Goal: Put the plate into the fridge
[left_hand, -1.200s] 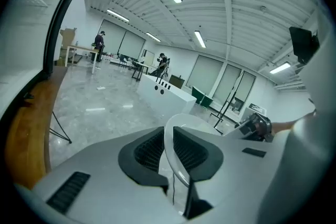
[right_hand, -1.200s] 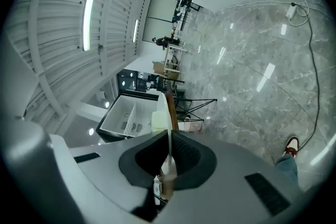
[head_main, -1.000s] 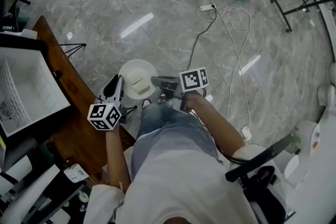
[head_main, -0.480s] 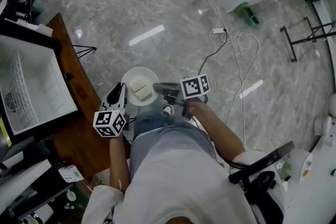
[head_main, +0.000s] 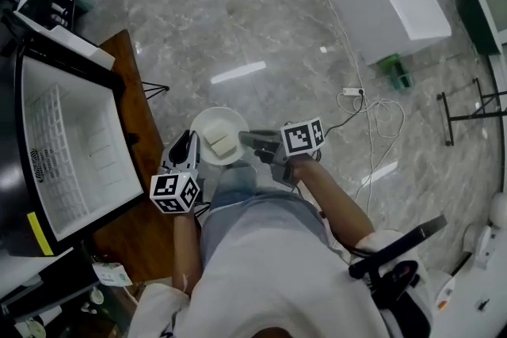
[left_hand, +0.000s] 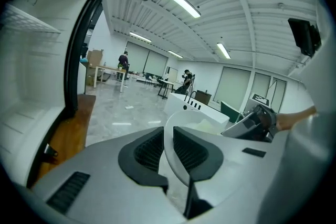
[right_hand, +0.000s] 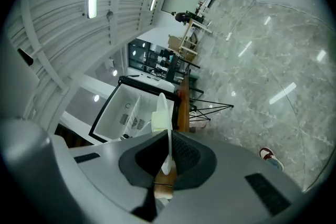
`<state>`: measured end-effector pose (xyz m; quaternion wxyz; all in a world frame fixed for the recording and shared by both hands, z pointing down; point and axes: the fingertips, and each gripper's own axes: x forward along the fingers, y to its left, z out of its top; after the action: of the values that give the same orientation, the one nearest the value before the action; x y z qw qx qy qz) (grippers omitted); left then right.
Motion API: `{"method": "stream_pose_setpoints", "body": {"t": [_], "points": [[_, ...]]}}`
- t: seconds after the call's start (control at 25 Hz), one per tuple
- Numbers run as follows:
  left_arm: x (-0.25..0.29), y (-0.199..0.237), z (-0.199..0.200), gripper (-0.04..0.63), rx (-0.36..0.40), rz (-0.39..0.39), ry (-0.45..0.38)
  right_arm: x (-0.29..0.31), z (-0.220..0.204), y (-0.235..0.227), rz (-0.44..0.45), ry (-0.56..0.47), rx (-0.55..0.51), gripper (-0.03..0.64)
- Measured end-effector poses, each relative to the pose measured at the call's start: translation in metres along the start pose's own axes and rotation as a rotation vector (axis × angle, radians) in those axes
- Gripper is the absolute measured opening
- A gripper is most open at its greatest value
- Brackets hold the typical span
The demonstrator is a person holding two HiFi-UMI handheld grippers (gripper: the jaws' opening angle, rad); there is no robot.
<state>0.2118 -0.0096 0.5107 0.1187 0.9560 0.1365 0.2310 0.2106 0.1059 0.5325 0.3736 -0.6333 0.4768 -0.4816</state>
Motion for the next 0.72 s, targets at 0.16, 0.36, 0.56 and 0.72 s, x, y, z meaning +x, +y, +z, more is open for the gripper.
{"method": "stream_pose_setpoints", "body": {"t": [0.16, 0.36, 0.56, 0.72], "points": [[-0.018, 0.071, 0.027, 0.071, -0.014, 0.090, -0.064, 0.074, 0.020, 0.023, 0.039, 0.057, -0.038, 0.023], [-0.054, 0.131, 0.046, 0.071, -0.013, 0.267, -0.160, 0.142, 0.028, 0.049, 0.117, 0.171, -0.061, 0.023], [-0.114, 0.169, 0.072, 0.071, 0.016, 0.432, -0.260, 0.199, 0.022, 0.101, 0.244, 0.295, -0.057, 0.023], [-0.154, 0.190, 0.093, 0.071, 0.055, 0.557, -0.335, 0.238, 0.025, 0.136, 0.318, 0.415, -0.105, 0.023]]}}
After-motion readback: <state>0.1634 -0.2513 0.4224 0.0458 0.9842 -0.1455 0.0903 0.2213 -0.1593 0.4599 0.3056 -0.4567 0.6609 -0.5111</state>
